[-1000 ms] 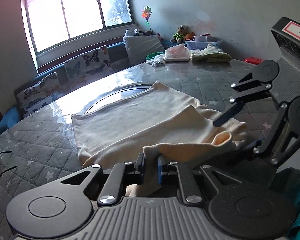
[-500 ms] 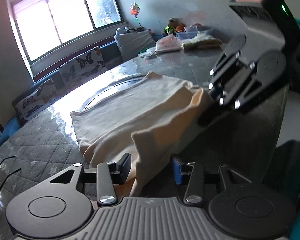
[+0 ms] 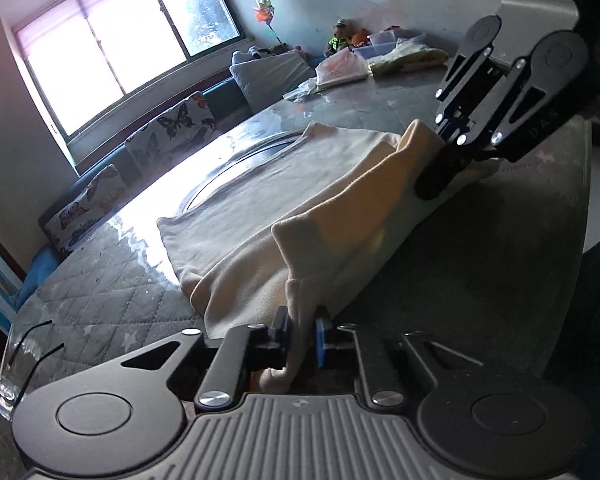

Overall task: Fold clothes
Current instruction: 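Lift the hem with both grippers and fold it toward the collar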

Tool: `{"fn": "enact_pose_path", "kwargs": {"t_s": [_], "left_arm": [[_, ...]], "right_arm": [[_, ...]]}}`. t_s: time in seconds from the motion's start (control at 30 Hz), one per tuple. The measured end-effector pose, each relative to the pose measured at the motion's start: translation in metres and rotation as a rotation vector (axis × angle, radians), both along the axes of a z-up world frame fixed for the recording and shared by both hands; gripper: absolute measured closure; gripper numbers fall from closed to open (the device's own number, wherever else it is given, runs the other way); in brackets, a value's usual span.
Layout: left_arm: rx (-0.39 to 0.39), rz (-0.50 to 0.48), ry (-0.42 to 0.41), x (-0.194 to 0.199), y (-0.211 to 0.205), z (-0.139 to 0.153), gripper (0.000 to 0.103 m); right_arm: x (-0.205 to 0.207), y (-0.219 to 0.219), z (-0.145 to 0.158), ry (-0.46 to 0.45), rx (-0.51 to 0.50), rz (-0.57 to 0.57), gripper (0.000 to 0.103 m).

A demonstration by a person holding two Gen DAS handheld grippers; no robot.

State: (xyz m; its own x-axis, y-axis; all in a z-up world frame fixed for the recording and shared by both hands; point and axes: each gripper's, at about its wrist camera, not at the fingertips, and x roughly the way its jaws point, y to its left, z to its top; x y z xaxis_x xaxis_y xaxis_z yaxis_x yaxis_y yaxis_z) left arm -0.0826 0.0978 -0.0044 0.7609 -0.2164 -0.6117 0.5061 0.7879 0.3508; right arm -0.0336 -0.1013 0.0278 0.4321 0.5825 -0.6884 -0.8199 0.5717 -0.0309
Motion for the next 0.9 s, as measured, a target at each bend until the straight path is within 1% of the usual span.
{"fn": "enact_pose_path", "kwargs": {"t_s": [0.07, 0.27, 0.5, 0.73, 0.8, 0.9], "left_arm": [[-0.018, 0.004, 0.010, -0.002, 0.001, 0.002, 0.094], [-0.062, 0.006, 0.023, -0.016, 0.004, 0.016, 0.096], [-0.091, 0.017, -0.008, -0.051, 0.008, 0.040, 0.097], [-0.153, 0.025, -0.049, -0.093, 0.009, 0.066, 0.097], [-0.166, 0.028, -0.068, -0.097, 0.006, 0.071, 0.097], [-0.180, 0.036, -0.086, -0.090, 0.002, 0.073, 0.097]], "right_arm": [[-0.003, -0.001, 0.002, -0.009, 0.004, 0.003, 0.094], [-0.016, -0.006, 0.015, -0.036, 0.023, 0.023, 0.094], [-0.047, -0.017, 0.036, -0.071, 0.035, 0.087, 0.094], [-0.096, -0.027, 0.061, -0.090, 0.038, 0.170, 0.094], [-0.103, -0.029, 0.069, -0.097, 0.035, 0.172, 0.094], [-0.105, -0.030, 0.075, -0.113, 0.027, 0.159, 0.094]]}}
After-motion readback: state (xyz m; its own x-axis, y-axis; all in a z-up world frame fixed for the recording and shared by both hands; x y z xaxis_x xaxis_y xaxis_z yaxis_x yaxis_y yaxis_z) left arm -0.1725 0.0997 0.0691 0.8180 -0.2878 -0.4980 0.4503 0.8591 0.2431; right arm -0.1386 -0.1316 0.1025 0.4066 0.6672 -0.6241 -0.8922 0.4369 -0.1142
